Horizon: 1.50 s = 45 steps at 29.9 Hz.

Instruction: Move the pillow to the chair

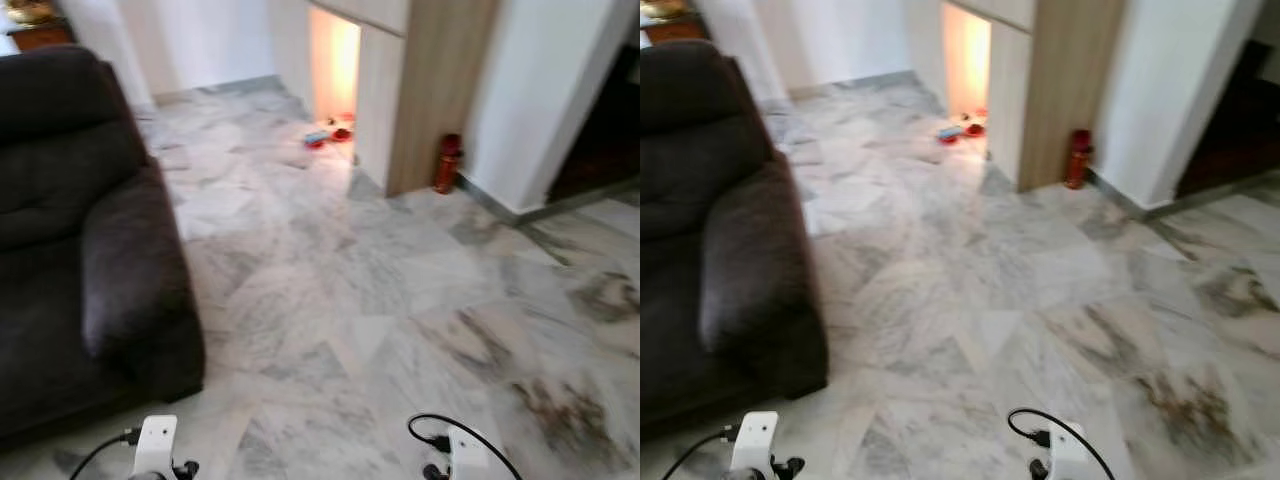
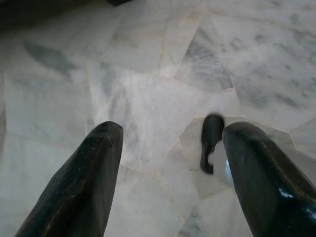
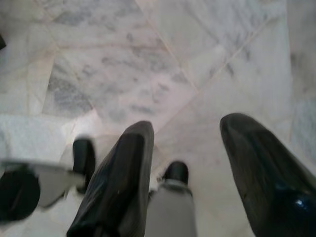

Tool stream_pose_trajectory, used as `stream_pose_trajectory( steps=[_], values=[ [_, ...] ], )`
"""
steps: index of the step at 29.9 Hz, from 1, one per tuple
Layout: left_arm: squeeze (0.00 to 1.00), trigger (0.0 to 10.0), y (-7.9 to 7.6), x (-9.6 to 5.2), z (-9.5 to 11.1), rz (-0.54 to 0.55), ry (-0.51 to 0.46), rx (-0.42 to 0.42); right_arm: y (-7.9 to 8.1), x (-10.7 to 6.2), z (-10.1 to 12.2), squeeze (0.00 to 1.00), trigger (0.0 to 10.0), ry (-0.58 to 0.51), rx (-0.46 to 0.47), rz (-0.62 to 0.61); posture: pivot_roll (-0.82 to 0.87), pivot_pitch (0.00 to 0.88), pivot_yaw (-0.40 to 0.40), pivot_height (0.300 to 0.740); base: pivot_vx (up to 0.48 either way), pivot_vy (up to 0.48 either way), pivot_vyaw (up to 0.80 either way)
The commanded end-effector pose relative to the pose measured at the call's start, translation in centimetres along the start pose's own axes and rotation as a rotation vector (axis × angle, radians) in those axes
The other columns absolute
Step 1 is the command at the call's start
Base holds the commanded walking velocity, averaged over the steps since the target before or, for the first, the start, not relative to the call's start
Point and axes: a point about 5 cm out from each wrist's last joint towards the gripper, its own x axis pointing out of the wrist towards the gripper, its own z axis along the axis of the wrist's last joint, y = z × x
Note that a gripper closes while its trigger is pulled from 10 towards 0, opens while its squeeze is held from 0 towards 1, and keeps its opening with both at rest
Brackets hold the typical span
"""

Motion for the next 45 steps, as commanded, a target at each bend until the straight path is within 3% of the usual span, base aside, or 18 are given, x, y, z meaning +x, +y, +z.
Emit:
stream_pose_trajectory(
  steps=[1,18,31,33,35,40,42,45],
  values=[
    [0.0,10.0,0.4,0.0,0.1,0.014,0.01,0.001,1.0,0.2,0.4,0.0,10.0,-0.008,0.012,0.02,0.0,0.0,-0.008,0.74,0.0,0.0,0.8],
    [0.0,10.0,0.6,0.1,2.4,0.012,-0.032,0.024,2.0,0.5,2.7,0.0,10.0,-0.054,0.029,0.035,0.03,0.0,0.014,0.74,0.0,0.0,0.8],
    [0.0,10.0,-1.4,0.3,1.6,-0.027,-0.015,-0.002,0.1,0.3,2.5,0.0,10.0,-0.048,-0.042,0.02,-0.03,0.0,-0.051,0.74,0.0,0.0,0.8],
    [0.0,10.0,-1.6,0.3,1.6,-0.03,-0.018,-0.006,-0.2,0.3,2.5,0.0,10.0,-0.051,-0.033,0.011,-0.04,0.0,-0.055,0.74,0.0,0.0,0.8],
    [0.0,10.0,-2.0,0.3,1.6,-0.039,-0.02,-0.011,-0.5,0.2,2.5,0.0,10.0,-0.052,0.034,0.004,-0.05,0.0,-0.06,0.74,0.0,0.0,0.0],
    [0.0,10.0,-2.2,0.3,1.8,-0.044,-0.03,-0.016,-0.7,0.2,2.6,0.0,10.0,-0.062,0.064,-0.004,-0.07,0.0,-0.051,0.74,0.0,0.0,0.0],
    [0.0,10.0,-2.2,0.3,2.1,-0.058,-0.047,0.02,-0.7,0.2,2.7,0.0,10.0,-0.091,0.132,-0.007,-0.09,0.0,-0.019,0.74,0.0,0.0,0.0],
    [0.0,10.0,-1.8,0.3,2.2,-0.059,-0.069,0.072,-0.4,0.2,2.7,0.0,10.0,-0.127,0.151,-0.026,-0.1,0.0,-0.007,0.74,0.0,0.0,0.0]
  ],
)
